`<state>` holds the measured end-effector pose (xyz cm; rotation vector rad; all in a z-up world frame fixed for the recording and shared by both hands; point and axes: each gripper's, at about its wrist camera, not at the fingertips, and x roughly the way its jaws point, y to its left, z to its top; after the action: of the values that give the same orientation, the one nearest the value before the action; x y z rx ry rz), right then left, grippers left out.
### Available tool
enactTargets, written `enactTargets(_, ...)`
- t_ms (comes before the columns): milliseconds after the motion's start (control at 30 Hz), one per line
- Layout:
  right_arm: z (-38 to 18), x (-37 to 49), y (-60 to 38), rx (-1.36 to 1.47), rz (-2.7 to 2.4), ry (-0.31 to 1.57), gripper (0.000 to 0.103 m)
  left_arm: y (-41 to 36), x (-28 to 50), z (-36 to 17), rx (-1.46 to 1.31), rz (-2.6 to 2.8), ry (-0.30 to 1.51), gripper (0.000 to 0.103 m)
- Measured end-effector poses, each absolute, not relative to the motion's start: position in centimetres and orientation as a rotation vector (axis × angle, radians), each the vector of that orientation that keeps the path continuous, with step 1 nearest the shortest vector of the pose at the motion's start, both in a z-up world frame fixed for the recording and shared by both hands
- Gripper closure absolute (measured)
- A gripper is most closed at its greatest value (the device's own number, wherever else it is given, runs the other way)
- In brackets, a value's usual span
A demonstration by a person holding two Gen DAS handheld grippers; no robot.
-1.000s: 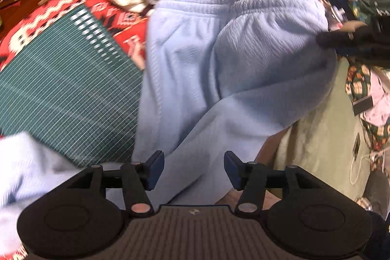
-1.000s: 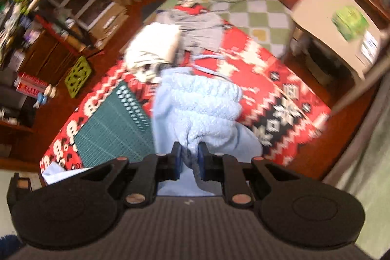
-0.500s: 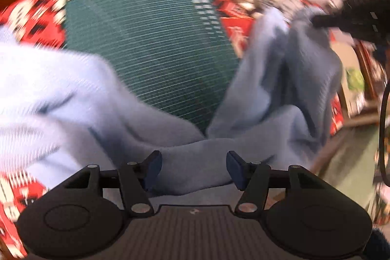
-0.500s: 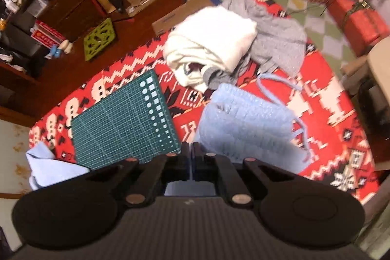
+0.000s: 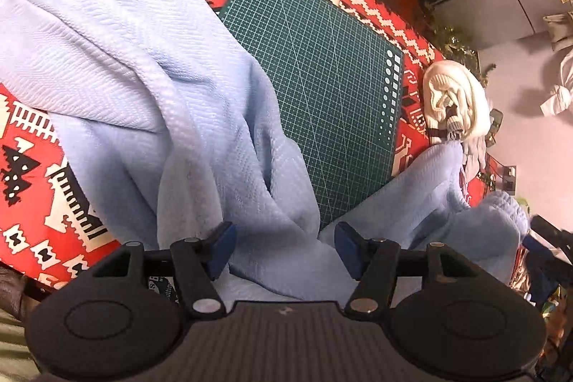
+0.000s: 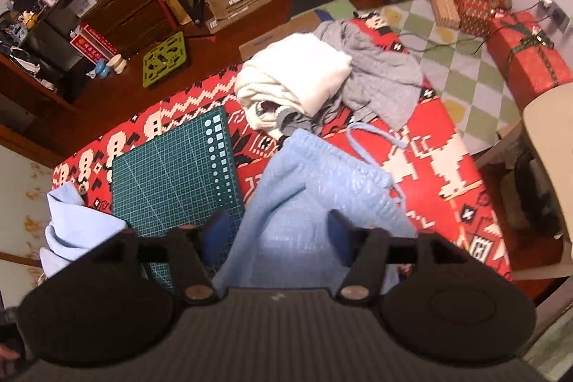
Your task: Fold clothes
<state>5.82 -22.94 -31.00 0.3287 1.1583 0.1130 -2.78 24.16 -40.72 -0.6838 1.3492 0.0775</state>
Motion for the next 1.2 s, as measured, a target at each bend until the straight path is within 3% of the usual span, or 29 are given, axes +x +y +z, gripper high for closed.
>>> enactTargets(67, -30.1, 4.8, -23.7, 0.321, 0.095, 1.144, 0.02, 24.2, -2.9, -40.8, -0.678, 0.077, 1.348, 0.042)
enactTargets(233, -29.7, 2.2, -25.7, 0.351, -0.002, 1.18, 0.018, 24.3, -3.0, -40.9, -0.665, 0.076, 1.347, 0.041)
enactTargets(533, -35.5, 0.3, -23.4, 0.45, -0.039, 1.306, 0.018, 25.7, -2.9, -41.7, -0.668, 0.137, 1.352, 0.036)
enactTargets(633, -37.3, 1.0, -22.1, 0.445, -0.051, 1.315, 0.032, 26.7, -2.7, -42.0, -0.671, 0.179, 1.35, 0.035)
enactTargets(700, -38.2, 1.6, -21.5, 0.44, -0.068, 1.331, 0.06, 27.3, -2.3, -42.2, -0.665, 0.208, 1.348, 0.034)
enactTargets(767, -38.6, 2.1, -21.3, 0.437, -0.078, 1.334, 0.073, 27.8, -1.8, -42.3, -0.647, 0.24, 1.348, 0.033)
enactTargets(867, -38.7, 2.6, -21.3, 0.427, -0.093, 1.325, 0.08, 28.6, -1.6, -41.9, -0.626, 0.29, 1.33, 0.033)
enactTargets(1067, -38.5, 2.9, -23.2, 0.452, -0.118, 1.321, 0.082, 29.4, -3.0, -39.6, -0.444, 0.419, 1.281, 0.031)
enactTargets(1133, -38.6, 3.1, -23.5, 0.461, -0.115, 1.321, 0.082, 29.7, -3.1, -39.4, -0.417, 0.423, 1.28, 0.023)
enactTargets(1200, -38.7, 3.3, -23.6, 0.466, -0.108, 1.322, 0.082, 30.0, -2.9, -40.2, -0.452, 0.394, 1.306, 0.02)
